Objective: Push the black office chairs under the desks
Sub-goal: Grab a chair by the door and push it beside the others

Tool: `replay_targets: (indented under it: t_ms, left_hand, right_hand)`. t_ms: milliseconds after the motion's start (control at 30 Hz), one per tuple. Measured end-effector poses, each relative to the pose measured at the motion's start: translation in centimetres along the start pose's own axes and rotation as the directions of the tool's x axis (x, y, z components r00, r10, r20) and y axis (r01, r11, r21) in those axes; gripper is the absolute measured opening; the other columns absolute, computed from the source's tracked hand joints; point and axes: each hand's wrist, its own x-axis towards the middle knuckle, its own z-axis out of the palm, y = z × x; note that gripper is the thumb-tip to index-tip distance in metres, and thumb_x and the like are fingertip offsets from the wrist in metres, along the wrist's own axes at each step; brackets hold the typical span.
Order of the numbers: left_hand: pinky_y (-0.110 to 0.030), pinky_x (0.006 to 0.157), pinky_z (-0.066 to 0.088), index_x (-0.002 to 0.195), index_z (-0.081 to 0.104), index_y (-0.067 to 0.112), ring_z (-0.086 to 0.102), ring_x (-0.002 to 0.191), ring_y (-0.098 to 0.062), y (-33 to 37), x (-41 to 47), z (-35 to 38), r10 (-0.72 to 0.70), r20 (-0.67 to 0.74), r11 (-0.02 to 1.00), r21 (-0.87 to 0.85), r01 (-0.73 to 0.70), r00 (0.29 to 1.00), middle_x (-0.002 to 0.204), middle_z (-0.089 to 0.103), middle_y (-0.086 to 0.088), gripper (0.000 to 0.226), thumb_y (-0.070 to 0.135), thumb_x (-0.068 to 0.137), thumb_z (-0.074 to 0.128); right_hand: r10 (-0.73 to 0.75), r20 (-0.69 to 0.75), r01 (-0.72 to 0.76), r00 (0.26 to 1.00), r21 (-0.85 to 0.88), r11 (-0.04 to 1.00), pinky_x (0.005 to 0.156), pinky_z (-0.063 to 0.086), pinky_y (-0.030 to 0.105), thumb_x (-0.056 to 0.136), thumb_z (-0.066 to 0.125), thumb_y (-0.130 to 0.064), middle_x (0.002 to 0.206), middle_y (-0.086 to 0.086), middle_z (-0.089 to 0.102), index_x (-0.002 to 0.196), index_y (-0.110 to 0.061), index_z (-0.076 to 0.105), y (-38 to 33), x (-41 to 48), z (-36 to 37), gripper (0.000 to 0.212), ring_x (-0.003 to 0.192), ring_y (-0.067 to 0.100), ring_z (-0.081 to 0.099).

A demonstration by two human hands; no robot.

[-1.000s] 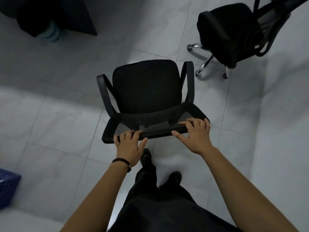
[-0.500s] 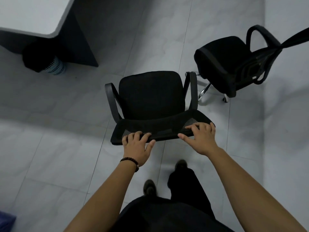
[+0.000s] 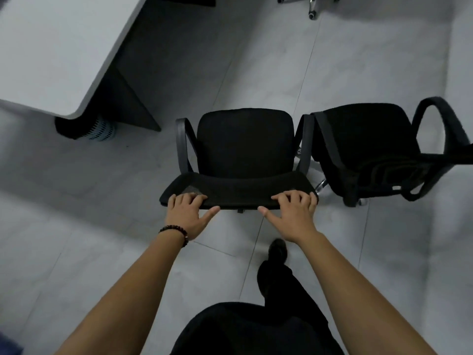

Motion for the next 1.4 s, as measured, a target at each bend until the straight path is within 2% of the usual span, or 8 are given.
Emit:
replay_targets:
  t_ms: [467,800,900,1000,1133,1233,1333,1400]
  left_hand:
    - [-0.044,0.108,0.021,0.133,0.043,0.033,0.036,0.122,-0.030,5.7,17.6,-8.7,-0.124,0.013,0.989,-0.082,0.125,0.992,0.129,0.047,-0.005,0.079,0.082,0.079,0.013]
    - [-0.042,0.096,0.029,0.138,0.037,0.034,0.040,0.117,-0.027,4.8,31.8,-17.4,-0.082,0.009,0.991,-0.105,0.082,0.997,0.126,0.048,-0.003,0.069,0.072,0.087,0.011]
    - [-0.041,0.093,0.030,0.137,0.039,0.038,0.040,0.115,-0.027,3.7,35.3,-19.5,-0.091,0.037,0.986,-0.133,0.095,0.995,0.125,0.048,-0.002,0.073,0.077,0.083,0.011]
    - [-0.042,0.093,0.030,0.137,0.039,0.041,0.040,0.114,-0.026,3.2,38.0,-21.0,-0.122,0.068,0.983,-0.128,0.130,0.990,0.124,0.048,-0.002,0.079,0.083,0.077,0.009]
    - [-0.041,0.091,0.032,0.141,0.038,0.035,0.040,0.113,-0.026,3.8,40.6,-22.7,-0.189,0.073,0.974,-0.112,0.196,0.979,0.126,0.047,-0.004,0.090,0.085,0.073,0.004]
    - [-0.043,0.103,0.025,0.143,0.036,0.031,0.033,0.128,-0.026,4.4,42.7,-24.0,-0.242,0.090,0.952,-0.171,0.255,0.966,0.137,0.043,-0.005,0.095,0.085,0.072,0.003]
    - [-0.050,0.116,0.000,0.147,0.028,0.032,0.005,0.146,-0.024,5.2,45.7,-25.6,-0.306,0.150,0.901,-0.275,0.337,0.940,0.159,0.017,-0.006,0.095,0.086,0.072,0.006]
    - [-0.050,0.117,-0.003,0.148,0.023,0.035,0.003,0.147,-0.024,5.8,47.9,-26.8,-0.347,0.196,0.870,-0.299,0.393,0.917,0.160,0.011,-0.005,0.095,0.087,0.071,0.005]
  right_hand:
    - [-0.107,0.058,0.113,0.993,-0.118,0.987,0.117,-0.006,0.051,0.082,0.029,-0.082,0.142,0.009,0.039,0.131,-0.032,0.050,2.4,22.7,-12.4,0.074,0.139,0.033,0.019]
    - [-0.128,0.106,0.152,0.986,-0.257,0.954,0.117,-0.003,0.053,0.065,0.014,-0.098,0.144,0.009,0.041,0.131,-0.037,0.050,-2.2,41.9,-21.7,0.097,0.140,0.032,0.023]
    - [-0.151,0.140,0.188,0.978,-0.301,0.935,0.117,-0.004,0.054,0.061,0.008,-0.099,0.146,0.009,0.039,0.134,-0.036,0.047,-3.5,46.2,-23.5,0.103,0.141,0.030,0.022]
    - [-0.158,0.192,0.214,0.969,-0.318,0.924,0.116,-0.005,0.055,0.061,0.009,-0.099,0.147,0.008,0.037,0.134,-0.038,0.045,-4.4,49.8,-25.2,0.102,0.142,0.029,0.021]
    - [-0.192,0.223,0.258,0.956,-0.321,0.911,0.116,-0.007,0.054,0.063,0.013,-0.098,0.148,0.007,0.034,0.134,-0.039,0.045,-4.9,53.7,-26.9,0.098,0.143,0.028,0.018]
    - [-0.235,0.242,0.306,0.941,-0.318,0.897,0.116,-0.008,0.053,0.062,0.014,-0.097,0.147,0.008,0.035,0.133,-0.039,0.046,-5.8,57.3,-28.6,0.098,0.142,0.029,0.017]
    - [-0.302,0.266,0.381,0.915,-0.329,0.864,0.117,-0.007,0.053,0.059,0.011,-0.098,0.147,0.009,0.036,0.132,-0.039,0.049,-7.0,62.1,-30.9,0.101,0.142,0.030,0.018]
    - [-0.360,0.290,0.447,0.887,-0.340,0.828,0.116,-0.007,0.053,0.060,0.011,-0.098,0.147,0.010,0.036,0.130,-0.038,0.049,-7.9,65.9,-32.4,0.100,0.142,0.031,0.018]
